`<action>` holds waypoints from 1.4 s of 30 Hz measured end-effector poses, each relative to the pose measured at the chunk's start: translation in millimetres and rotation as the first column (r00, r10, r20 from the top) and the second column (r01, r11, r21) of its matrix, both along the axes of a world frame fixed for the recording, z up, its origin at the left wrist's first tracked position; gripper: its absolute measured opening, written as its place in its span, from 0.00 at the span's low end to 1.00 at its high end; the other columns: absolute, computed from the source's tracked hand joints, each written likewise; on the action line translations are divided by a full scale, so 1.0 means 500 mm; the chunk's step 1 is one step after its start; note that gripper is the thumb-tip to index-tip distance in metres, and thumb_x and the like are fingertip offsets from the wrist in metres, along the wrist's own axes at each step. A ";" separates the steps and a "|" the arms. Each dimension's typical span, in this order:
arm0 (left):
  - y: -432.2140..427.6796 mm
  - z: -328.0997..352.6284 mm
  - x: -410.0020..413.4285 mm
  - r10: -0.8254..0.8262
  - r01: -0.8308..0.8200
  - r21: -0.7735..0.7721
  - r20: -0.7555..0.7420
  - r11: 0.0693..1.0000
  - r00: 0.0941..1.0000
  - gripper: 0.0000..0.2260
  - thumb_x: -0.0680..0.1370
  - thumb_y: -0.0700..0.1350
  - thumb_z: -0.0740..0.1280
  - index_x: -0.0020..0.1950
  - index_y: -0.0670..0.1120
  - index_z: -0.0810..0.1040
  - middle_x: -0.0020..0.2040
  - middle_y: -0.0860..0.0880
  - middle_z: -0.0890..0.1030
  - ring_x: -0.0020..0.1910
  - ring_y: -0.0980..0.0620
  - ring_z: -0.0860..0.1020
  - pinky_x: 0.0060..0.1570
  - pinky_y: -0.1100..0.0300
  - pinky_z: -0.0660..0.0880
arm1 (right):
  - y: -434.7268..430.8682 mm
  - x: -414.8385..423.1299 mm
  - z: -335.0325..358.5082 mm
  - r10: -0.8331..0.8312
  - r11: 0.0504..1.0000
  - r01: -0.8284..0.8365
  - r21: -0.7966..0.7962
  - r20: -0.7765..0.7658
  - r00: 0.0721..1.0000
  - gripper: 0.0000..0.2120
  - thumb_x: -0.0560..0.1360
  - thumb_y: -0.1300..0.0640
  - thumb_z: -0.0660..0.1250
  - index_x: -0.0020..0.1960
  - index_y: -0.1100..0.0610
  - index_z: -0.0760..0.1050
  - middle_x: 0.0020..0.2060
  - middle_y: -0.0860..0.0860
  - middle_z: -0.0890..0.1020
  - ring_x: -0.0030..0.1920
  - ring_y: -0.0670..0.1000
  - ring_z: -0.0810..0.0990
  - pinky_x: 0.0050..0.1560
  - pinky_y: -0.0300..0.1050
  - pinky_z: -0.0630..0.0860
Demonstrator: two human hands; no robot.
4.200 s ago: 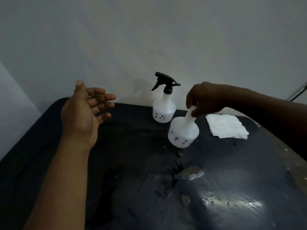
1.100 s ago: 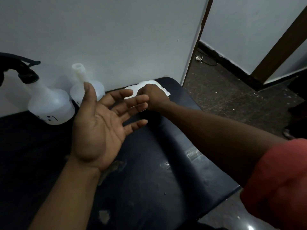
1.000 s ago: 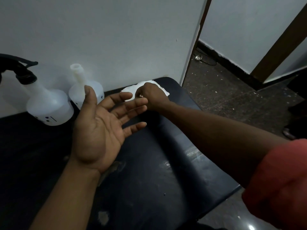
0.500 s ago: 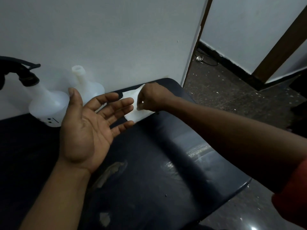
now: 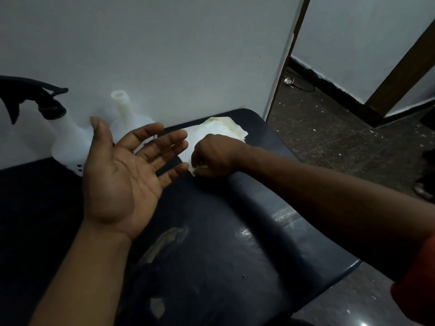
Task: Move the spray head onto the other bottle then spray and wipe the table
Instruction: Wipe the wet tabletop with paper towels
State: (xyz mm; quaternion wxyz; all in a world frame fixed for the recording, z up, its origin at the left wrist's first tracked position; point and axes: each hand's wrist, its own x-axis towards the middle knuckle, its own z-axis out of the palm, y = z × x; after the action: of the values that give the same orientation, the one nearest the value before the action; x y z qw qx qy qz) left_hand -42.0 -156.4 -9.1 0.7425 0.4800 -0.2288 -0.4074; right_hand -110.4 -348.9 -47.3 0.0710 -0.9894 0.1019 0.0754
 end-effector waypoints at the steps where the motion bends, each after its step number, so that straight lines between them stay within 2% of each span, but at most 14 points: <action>1: 0.000 0.001 0.000 -0.002 0.002 -0.008 -0.007 1.000 1.000 0.33 0.79 0.68 0.44 0.56 0.47 0.79 0.60 0.40 0.83 0.61 0.43 0.81 0.47 0.50 0.81 | 0.002 0.001 0.003 0.012 0.999 -0.012 -0.036 -0.016 1.000 0.13 0.75 0.48 0.65 0.48 0.56 0.82 0.46 0.52 0.84 0.47 0.55 0.80 0.49 0.47 0.77; 6: 0.001 0.005 0.001 0.005 -0.005 -0.016 -0.021 1.000 1.000 0.33 0.79 0.68 0.44 0.54 0.48 0.81 0.59 0.40 0.83 0.61 0.42 0.81 0.47 0.50 0.80 | 0.004 0.006 0.005 -0.035 0.999 0.034 -0.039 -0.028 0.999 0.12 0.75 0.50 0.64 0.46 0.57 0.82 0.44 0.56 0.84 0.45 0.57 0.81 0.48 0.50 0.78; 11: 0.005 0.007 0.006 0.013 -0.015 -0.034 -0.045 0.999 0.999 0.33 0.79 0.68 0.44 0.55 0.48 0.80 0.59 0.40 0.83 0.61 0.42 0.81 0.46 0.51 0.81 | -0.018 -0.002 0.004 -0.070 0.988 0.061 0.140 0.061 0.996 0.08 0.74 0.54 0.68 0.48 0.55 0.85 0.46 0.49 0.86 0.44 0.48 0.80 0.49 0.41 0.74; 14: 0.006 0.008 0.006 0.013 -0.015 -0.040 -0.048 0.999 0.999 0.32 0.79 0.68 0.44 0.55 0.48 0.80 0.59 0.40 0.83 0.61 0.42 0.81 0.46 0.51 0.81 | -0.031 -0.002 0.005 -0.105 0.976 0.080 0.201 0.122 0.987 0.07 0.73 0.54 0.71 0.47 0.54 0.85 0.46 0.49 0.85 0.46 0.49 0.81 0.49 0.41 0.74; 17: 0.007 0.009 0.006 0.013 -0.015 -0.045 -0.055 0.999 0.998 0.32 0.79 0.68 0.44 0.55 0.47 0.79 0.59 0.40 0.83 0.61 0.42 0.81 0.46 0.50 0.81 | -0.045 0.001 0.009 -0.208 0.950 0.155 0.269 0.179 0.962 0.06 0.71 0.53 0.72 0.46 0.52 0.85 0.42 0.48 0.84 0.38 0.39 0.77 0.38 0.27 0.68; 19: 0.008 0.011 0.006 0.018 -0.021 -0.054 -0.062 0.998 0.998 0.32 0.79 0.68 0.45 0.56 0.47 0.79 0.58 0.40 0.84 0.60 0.42 0.81 0.46 0.50 0.82 | -0.058 0.000 0.019 -0.333 0.881 0.241 0.407 0.172 0.927 0.04 0.70 0.53 0.74 0.45 0.51 0.85 0.39 0.44 0.83 0.37 0.36 0.77 0.38 0.25 0.68; 22: 0.010 0.013 0.010 0.020 -0.027 -0.070 -0.086 0.997 0.996 0.32 0.79 0.68 0.46 0.54 0.47 0.80 0.58 0.39 0.84 0.60 0.41 0.81 0.46 0.50 0.82 | -0.075 -0.010 0.036 -0.451 0.704 0.251 0.664 0.146 0.881 0.01 0.70 0.57 0.75 0.41 0.51 0.85 0.33 0.39 0.83 0.37 0.32 0.78 0.39 0.24 0.70; 27: 0.014 0.014 0.015 0.003 -0.014 -0.096 -0.115 0.995 0.993 0.32 0.79 0.68 0.46 0.53 0.47 0.81 0.59 0.39 0.83 0.60 0.41 0.81 0.47 0.49 0.82 | -0.080 -0.026 0.054 -0.470 0.609 0.237 0.756 0.104 0.877 0.06 0.70 0.58 0.74 0.36 0.50 0.83 0.30 0.39 0.82 0.29 0.36 0.75 0.25 0.27 0.64; 30: 0.017 0.013 0.017 -0.004 -0.008 -0.111 -0.116 0.994 0.993 0.32 0.78 0.68 0.46 0.54 0.47 0.80 0.59 0.39 0.83 0.60 0.41 0.81 0.47 0.49 0.81 | -0.082 -0.025 0.064 -0.489 0.565 0.235 0.791 0.092 0.867 0.05 0.69 0.56 0.74 0.35 0.50 0.83 0.36 0.47 0.82 0.38 0.46 0.72 0.26 0.34 0.62; 35: 0.017 0.008 0.023 0.031 -0.037 -0.061 -0.098 0.997 0.995 0.28 0.79 0.67 0.50 0.54 0.47 0.79 0.58 0.40 0.84 0.59 0.42 0.82 0.48 0.50 0.81 | -0.068 -0.024 0.095 -0.468 0.420 0.125 0.899 0.097 0.879 0.07 0.72 0.61 0.71 0.36 0.53 0.82 0.29 0.44 0.76 0.32 0.44 0.68 0.31 0.38 0.61; 37: 0.016 0.010 0.021 0.069 -0.069 0.023 -0.011 0.997 0.998 0.21 0.78 0.63 0.57 0.53 0.48 0.79 0.56 0.42 0.85 0.57 0.45 0.83 0.45 0.52 0.81 | -0.051 -0.023 0.119 -0.472 0.327 0.063 0.943 0.106 0.875 0.07 0.73 0.61 0.67 0.38 0.54 0.79 0.33 0.47 0.77 0.37 0.46 0.71 0.36 0.40 0.64; 39: 0.015 0.009 0.017 0.147 -0.181 0.146 0.219 0.973 0.965 0.13 0.76 0.57 0.68 0.54 0.50 0.78 0.51 0.46 0.86 0.54 0.47 0.84 0.43 0.54 0.80 | -0.028 -0.023 0.151 -0.464 0.227 0.010 0.974 0.099 0.880 0.05 0.72 0.60 0.64 0.38 0.55 0.75 0.36 0.52 0.74 0.39 0.51 0.71 0.39 0.42 0.67; 40: 0.017 0.010 0.017 0.185 -0.271 0.196 0.370 0.942 0.910 0.14 0.73 0.55 0.73 0.55 0.51 0.77 0.50 0.47 0.86 0.52 0.47 0.84 0.43 0.55 0.80 | -0.013 -0.024 0.168 -0.456 0.177 -0.012 0.984 0.093 0.885 0.06 0.73 0.60 0.62 0.38 0.56 0.74 0.34 0.52 0.73 0.37 0.51 0.70 0.37 0.43 0.68; 42: 0.026 0.012 0.024 0.214 -0.399 0.248 0.545 0.883 0.811 0.29 0.63 0.58 0.78 0.60 0.52 0.74 0.52 0.49 0.83 0.51 0.50 0.83 0.44 0.54 0.79 | 0.019 -0.025 0.202 -0.424 0.083 -0.057 0.995 0.087 0.902 0.10 0.77 0.62 0.58 0.38 0.57 0.72 0.31 0.52 0.72 0.33 0.50 0.71 0.34 0.42 0.69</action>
State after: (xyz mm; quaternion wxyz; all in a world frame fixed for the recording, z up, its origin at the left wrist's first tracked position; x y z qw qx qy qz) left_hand -30.0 -143.6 -3.3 0.6158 0.7245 -0.2555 -0.1749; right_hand -123.1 -339.5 53.6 0.7366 -0.6590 0.1368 -0.0665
